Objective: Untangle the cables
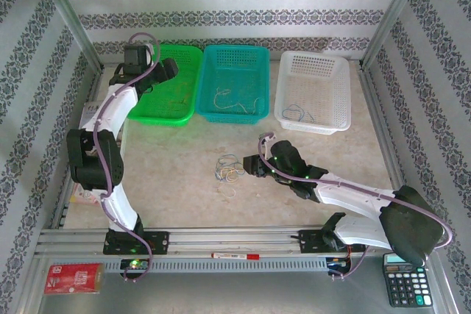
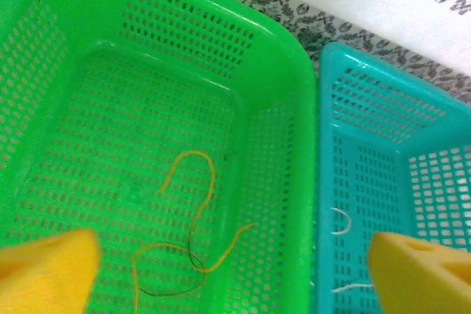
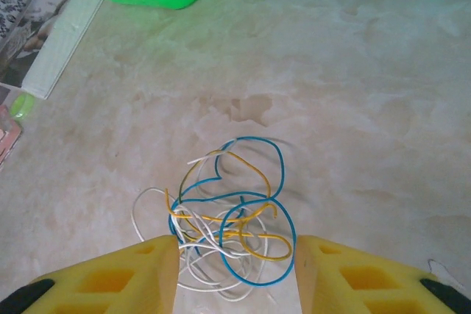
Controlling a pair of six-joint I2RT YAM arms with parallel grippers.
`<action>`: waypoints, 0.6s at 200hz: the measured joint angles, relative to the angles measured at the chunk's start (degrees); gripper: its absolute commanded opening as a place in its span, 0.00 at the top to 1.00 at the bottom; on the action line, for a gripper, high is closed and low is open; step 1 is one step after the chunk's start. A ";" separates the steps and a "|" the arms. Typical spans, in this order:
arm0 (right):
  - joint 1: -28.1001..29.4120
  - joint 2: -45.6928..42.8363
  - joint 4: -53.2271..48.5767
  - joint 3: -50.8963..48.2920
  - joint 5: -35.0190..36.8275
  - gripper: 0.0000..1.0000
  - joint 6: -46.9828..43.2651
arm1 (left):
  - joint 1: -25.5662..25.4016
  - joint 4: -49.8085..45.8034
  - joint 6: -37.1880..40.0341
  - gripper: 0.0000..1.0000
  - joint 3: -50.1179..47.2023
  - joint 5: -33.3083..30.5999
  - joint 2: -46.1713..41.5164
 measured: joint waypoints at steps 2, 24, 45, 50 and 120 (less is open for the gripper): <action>0.00 0.04 -0.02 0.11 -0.07 0.54 0.02 | 0.00 0.00 -0.02 0.00 -0.02 0.17 -0.13; -0.11 0.76 -0.26 1.36 -0.68 0.54 0.00 | 0.00 0.39 -1.42 0.00 -2.01 4.79 -4.31; -0.28 1.40 -0.44 1.99 -1.09 0.54 -0.02 | 0.00 2.60 -4.85 0.00 -7.10 11.02 -9.97; -0.33 1.46 -0.48 1.99 -1.20 0.54 -0.02 | 0.00 3.76 -6.05 0.00 -9.18 12.63 -11.63; -0.31 3.63 -3.19 2.21 -2.08 0.55 -0.04 | -11.47 14.27 -21.77 0.00 -42.86 21.22 -36.46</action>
